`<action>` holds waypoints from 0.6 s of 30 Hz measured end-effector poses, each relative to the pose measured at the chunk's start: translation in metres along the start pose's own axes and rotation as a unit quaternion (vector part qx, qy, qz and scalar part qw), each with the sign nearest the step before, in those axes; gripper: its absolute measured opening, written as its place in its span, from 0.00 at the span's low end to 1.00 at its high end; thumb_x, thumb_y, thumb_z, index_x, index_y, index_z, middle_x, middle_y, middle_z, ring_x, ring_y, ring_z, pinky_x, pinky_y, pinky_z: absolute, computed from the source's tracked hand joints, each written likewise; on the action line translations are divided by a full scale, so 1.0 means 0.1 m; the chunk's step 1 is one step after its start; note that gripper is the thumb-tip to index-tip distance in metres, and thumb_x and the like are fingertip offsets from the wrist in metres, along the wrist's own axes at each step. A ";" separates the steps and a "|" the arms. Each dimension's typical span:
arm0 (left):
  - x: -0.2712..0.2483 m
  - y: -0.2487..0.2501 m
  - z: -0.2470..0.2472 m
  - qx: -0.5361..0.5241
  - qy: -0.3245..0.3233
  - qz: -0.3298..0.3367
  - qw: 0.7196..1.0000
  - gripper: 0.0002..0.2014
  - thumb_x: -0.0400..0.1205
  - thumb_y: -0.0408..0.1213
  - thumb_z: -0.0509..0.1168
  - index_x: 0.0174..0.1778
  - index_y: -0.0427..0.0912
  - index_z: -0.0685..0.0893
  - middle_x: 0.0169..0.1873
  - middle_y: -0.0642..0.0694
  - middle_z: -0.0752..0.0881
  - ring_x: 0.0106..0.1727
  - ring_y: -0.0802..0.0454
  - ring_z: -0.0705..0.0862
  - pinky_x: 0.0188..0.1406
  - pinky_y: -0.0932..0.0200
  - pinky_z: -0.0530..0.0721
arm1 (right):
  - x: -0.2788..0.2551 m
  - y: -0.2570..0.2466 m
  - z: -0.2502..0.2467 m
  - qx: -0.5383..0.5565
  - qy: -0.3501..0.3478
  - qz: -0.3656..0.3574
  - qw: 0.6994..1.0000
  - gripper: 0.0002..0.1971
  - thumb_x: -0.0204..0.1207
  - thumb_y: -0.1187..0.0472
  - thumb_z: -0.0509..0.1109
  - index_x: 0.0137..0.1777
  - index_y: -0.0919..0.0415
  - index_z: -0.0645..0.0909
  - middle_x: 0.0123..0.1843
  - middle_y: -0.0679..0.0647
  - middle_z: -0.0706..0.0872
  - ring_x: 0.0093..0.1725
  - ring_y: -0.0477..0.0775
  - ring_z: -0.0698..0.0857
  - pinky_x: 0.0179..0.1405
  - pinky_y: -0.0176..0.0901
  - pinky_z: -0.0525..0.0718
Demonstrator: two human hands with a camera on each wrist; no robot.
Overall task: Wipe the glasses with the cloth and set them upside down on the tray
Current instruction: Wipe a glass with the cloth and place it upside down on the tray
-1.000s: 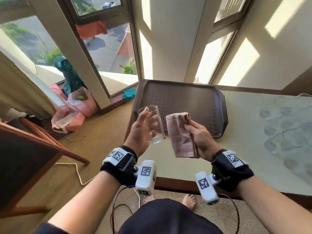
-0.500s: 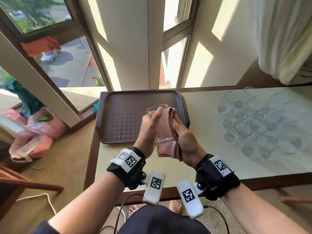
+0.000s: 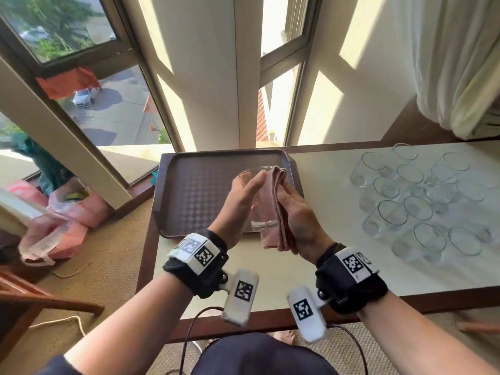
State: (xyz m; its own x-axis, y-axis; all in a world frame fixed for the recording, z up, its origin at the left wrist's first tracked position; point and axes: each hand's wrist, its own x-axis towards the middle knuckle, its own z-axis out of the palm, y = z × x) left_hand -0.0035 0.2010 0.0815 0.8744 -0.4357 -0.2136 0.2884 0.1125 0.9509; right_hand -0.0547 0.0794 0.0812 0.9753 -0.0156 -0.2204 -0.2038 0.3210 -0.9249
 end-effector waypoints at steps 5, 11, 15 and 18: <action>-0.01 -0.02 -0.07 -0.012 -0.048 -0.026 0.998 0.33 0.80 0.64 0.64 0.73 0.44 0.78 0.68 0.39 0.84 0.69 0.41 0.84 0.69 0.39 0.83 | 0.00 -0.08 -0.05 0.156 -0.013 0.077 0.985 0.23 0.91 0.48 0.48 0.70 0.59 0.79 0.62 0.62 0.89 0.57 0.59 0.90 0.52 0.52 0.91; 0.05 0.02 -0.11 0.000 0.024 -0.021 0.999 0.35 0.82 0.52 0.68 0.82 0.45 0.64 0.70 0.45 0.82 0.71 0.53 0.80 0.68 0.56 0.75 | 0.10 -0.08 -0.07 -0.011 0.030 -0.008 0.999 0.20 0.91 0.52 0.52 0.80 0.50 0.72 0.71 0.54 0.83 0.68 0.58 0.84 0.66 0.59 0.85; 0.06 -0.03 -0.02 0.032 0.016 -0.013 0.999 0.41 0.85 0.49 0.67 0.87 0.44 0.49 0.75 0.46 0.76 0.64 0.62 0.80 0.53 0.67 0.77 | 0.13 0.00 0.01 -0.052 0.012 -0.034 0.998 0.22 0.91 0.54 0.53 0.84 0.48 0.66 0.78 0.50 0.76 0.74 0.48 0.80 0.71 0.52 0.82; 0.03 0.00 -0.01 0.029 0.020 -0.006 0.999 0.30 0.86 0.47 0.66 0.79 0.37 0.64 0.64 0.46 0.84 0.54 0.63 0.88 0.48 0.66 0.86 | 0.13 -0.01 0.01 0.081 -0.010 0.023 0.996 0.22 0.90 0.50 0.52 0.80 0.54 0.72 0.74 0.61 0.82 0.71 0.64 0.82 0.69 0.65 0.81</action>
State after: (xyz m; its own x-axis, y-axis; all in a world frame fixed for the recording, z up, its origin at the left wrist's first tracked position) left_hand -0.0006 0.2005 0.0805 0.8865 -0.4002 -0.2321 0.2759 0.0547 0.9596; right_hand -0.0415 0.0798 0.0800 0.9671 0.0212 -0.2534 -0.2334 0.4697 -0.8514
